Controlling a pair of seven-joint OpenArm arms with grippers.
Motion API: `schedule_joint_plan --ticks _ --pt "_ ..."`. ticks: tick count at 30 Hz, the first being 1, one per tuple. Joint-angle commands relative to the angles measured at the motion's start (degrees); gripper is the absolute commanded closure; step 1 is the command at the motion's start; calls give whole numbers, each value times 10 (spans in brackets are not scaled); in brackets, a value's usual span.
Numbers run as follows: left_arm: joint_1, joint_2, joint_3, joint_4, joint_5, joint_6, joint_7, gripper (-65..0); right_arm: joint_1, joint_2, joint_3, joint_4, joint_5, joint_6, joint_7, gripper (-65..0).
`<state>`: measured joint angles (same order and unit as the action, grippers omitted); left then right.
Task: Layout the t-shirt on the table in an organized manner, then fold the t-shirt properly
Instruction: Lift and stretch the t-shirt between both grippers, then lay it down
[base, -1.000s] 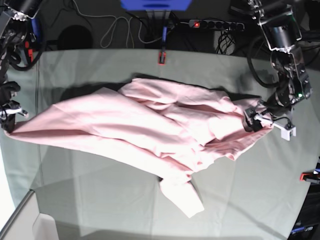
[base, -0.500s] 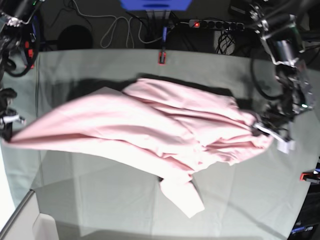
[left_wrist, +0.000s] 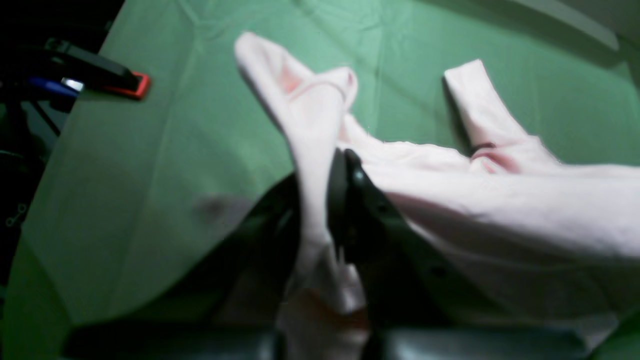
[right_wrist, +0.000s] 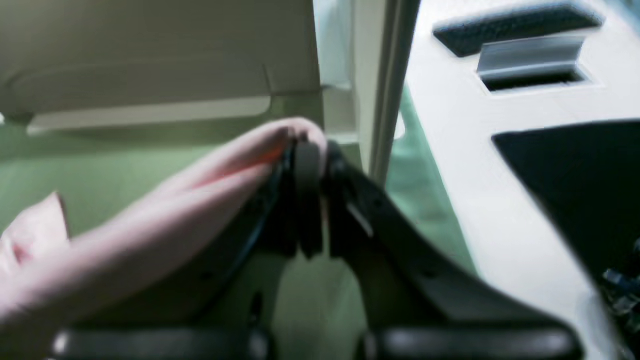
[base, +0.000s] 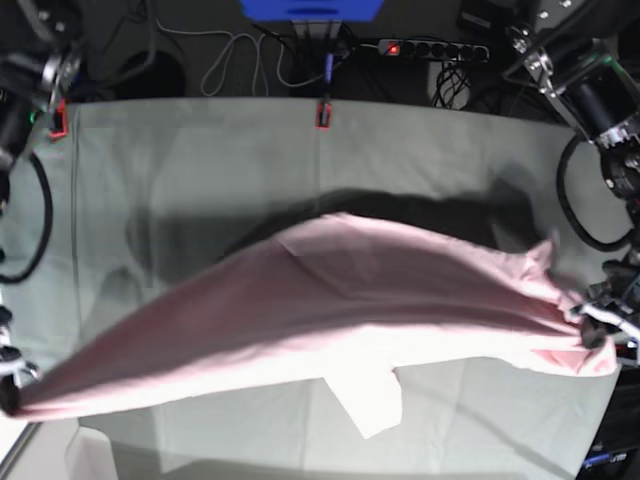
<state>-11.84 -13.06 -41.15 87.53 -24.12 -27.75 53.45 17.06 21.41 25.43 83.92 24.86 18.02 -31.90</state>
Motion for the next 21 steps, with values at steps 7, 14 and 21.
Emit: schedule_joint_plan --ticks 7,14,21 --pt "40 3 -82 53 -4 0 -9 -2 147 19 -39 -106 4 -1 19 0" --pt "92 3 -118 101 -4 -2 -9 -2 241 -6 -145 -140 4 -1 20 0" --pt "120 3 -156 107 -4 -4 -9 -2 267 -78 -271 -168 3 31 19 -8"
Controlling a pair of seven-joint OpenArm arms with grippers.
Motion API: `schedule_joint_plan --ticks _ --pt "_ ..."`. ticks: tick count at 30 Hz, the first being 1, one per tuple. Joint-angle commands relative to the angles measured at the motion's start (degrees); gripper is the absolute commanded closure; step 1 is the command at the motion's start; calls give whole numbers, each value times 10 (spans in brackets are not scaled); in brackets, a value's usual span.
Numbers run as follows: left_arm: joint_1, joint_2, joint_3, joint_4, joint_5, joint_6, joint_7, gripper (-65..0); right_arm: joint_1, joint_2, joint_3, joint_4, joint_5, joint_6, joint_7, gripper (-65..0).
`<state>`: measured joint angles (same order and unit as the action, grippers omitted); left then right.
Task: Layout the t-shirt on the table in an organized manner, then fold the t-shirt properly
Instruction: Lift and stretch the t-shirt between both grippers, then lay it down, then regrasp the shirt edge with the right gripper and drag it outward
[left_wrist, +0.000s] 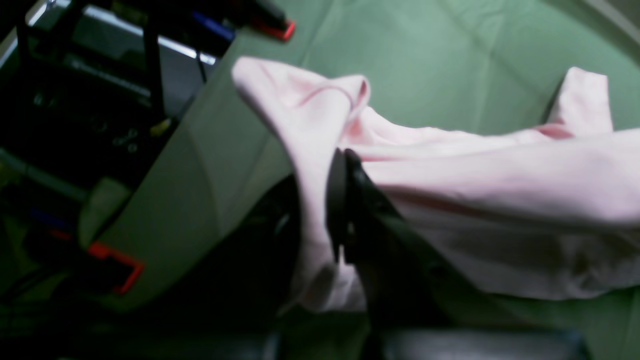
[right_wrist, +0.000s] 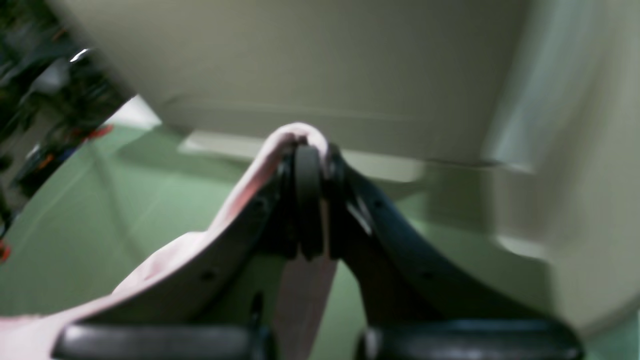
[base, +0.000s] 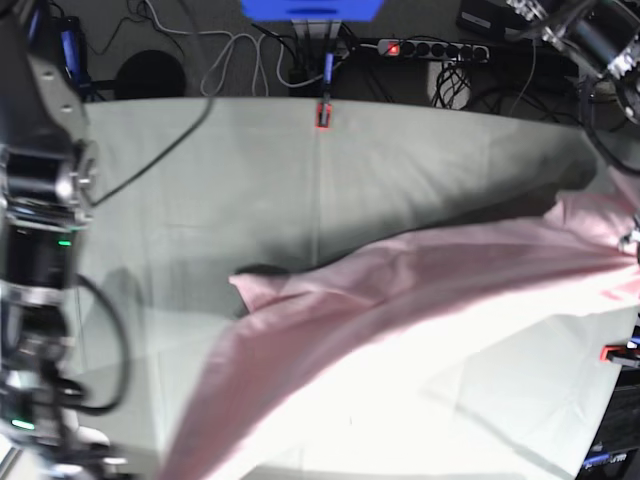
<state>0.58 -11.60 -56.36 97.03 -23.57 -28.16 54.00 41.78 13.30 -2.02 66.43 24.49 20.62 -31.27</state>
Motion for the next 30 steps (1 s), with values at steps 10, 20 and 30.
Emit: schedule_joint_plan --ticks 10,20,30 --pt "15 -10 -5 13 -9 -1 -15 -2 -32 -23 -60 -35 7 25 40 -354" --pt "10 21 -2 8 -9 -1 -16 -2 -249 -8 -13 89 8 24 36 -420" --pt "13 30 -4 12 -9 -2 -16 -2 -315 -81 -15 22 8 24 41 -419"
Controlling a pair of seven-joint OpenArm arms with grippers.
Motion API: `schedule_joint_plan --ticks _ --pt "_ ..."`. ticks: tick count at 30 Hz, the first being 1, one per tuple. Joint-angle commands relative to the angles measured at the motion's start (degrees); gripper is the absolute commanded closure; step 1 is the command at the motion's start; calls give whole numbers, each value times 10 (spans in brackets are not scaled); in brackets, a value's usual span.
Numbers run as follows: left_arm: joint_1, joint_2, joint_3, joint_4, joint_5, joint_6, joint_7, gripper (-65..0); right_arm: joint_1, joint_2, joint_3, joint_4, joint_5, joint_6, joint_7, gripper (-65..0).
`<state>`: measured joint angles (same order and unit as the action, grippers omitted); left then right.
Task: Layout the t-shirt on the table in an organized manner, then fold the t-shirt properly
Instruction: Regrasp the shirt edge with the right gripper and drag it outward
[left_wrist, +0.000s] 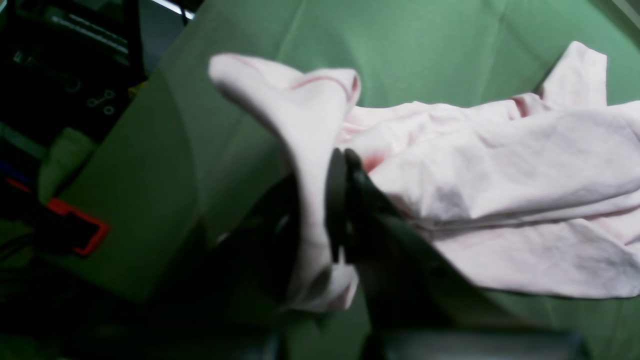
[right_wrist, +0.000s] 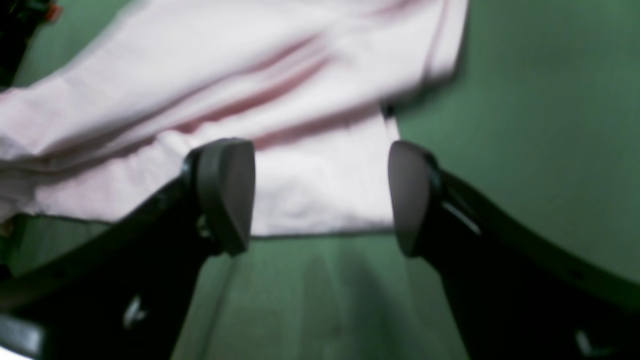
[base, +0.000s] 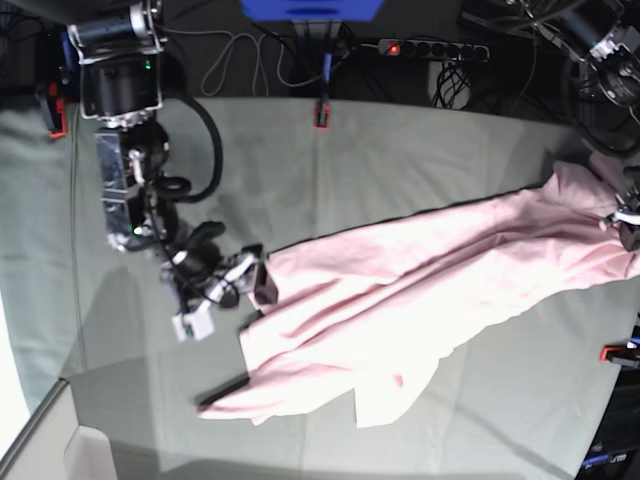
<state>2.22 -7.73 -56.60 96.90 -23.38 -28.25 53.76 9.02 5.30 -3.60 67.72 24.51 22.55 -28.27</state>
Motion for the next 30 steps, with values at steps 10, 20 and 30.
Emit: schedule_joint_plan --ticks 10,20,30 --pt "0 -7 -2 13 -11 -1 -13 -2 80 5 0 -151 7 4 12 -419" --pt "11 -7 -3 13 -11 -1 -14 -2 61 4 -25 -158 7 6 12 -272" --pt "9 -6 -3 7 -11 -1 -15 -2 13 8 -40 -104 9 6 11 0"
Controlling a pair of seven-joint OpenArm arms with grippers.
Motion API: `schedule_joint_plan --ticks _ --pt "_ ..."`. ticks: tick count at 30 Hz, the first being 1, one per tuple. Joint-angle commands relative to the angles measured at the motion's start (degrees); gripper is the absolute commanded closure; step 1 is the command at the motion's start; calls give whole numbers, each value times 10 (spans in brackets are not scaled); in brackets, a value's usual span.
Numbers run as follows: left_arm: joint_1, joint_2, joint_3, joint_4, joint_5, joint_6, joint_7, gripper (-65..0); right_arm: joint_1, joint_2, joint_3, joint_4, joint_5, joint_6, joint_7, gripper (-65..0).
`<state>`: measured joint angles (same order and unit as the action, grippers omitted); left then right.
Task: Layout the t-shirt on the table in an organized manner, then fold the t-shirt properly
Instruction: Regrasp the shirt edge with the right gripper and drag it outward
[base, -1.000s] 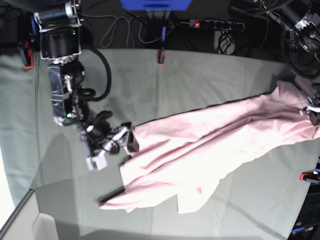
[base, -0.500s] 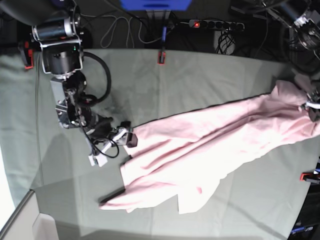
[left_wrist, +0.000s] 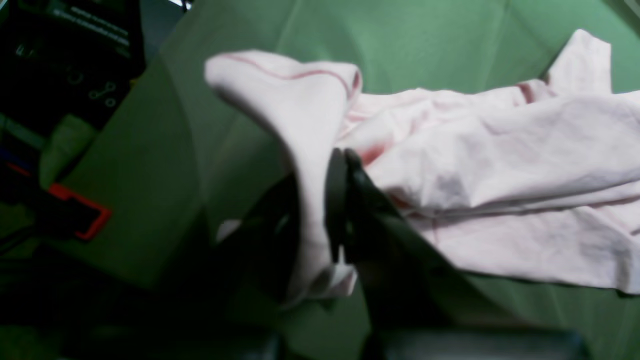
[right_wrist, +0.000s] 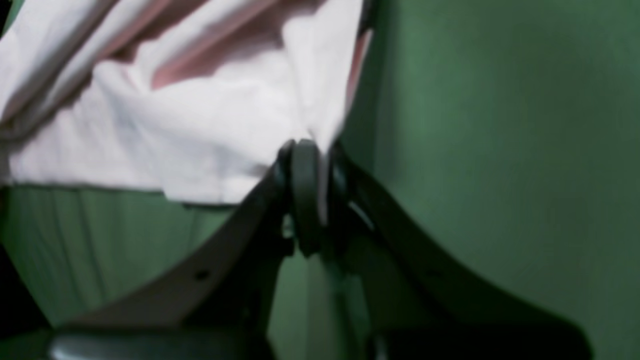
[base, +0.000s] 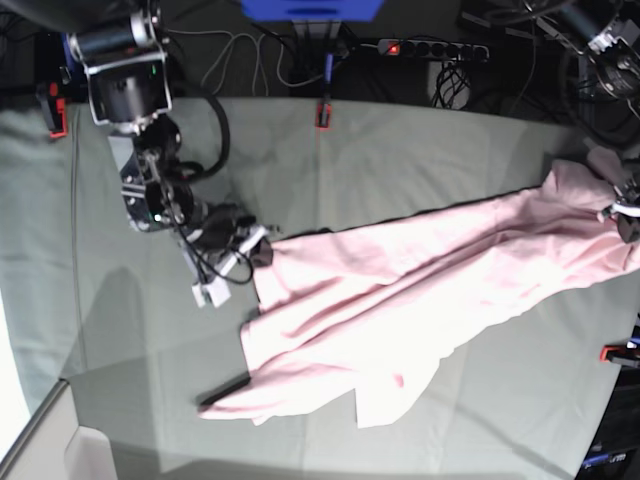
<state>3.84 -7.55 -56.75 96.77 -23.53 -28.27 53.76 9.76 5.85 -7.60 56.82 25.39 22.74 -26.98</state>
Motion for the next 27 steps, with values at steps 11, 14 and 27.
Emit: schedule_joint_plan --ticks 11,14,27 --pt "-9 0 2 13 -10 -2 -13 -2 -230 19 185 433 2 4 -3 0" --pt "-9 15 4 14 -11 -2 -13 -2 -285 18 229 478 2 5 -3 0" --pt "9 48 88 8 -11 -2 -13 -2 -472 -75 365 526 2 120 -3 0"
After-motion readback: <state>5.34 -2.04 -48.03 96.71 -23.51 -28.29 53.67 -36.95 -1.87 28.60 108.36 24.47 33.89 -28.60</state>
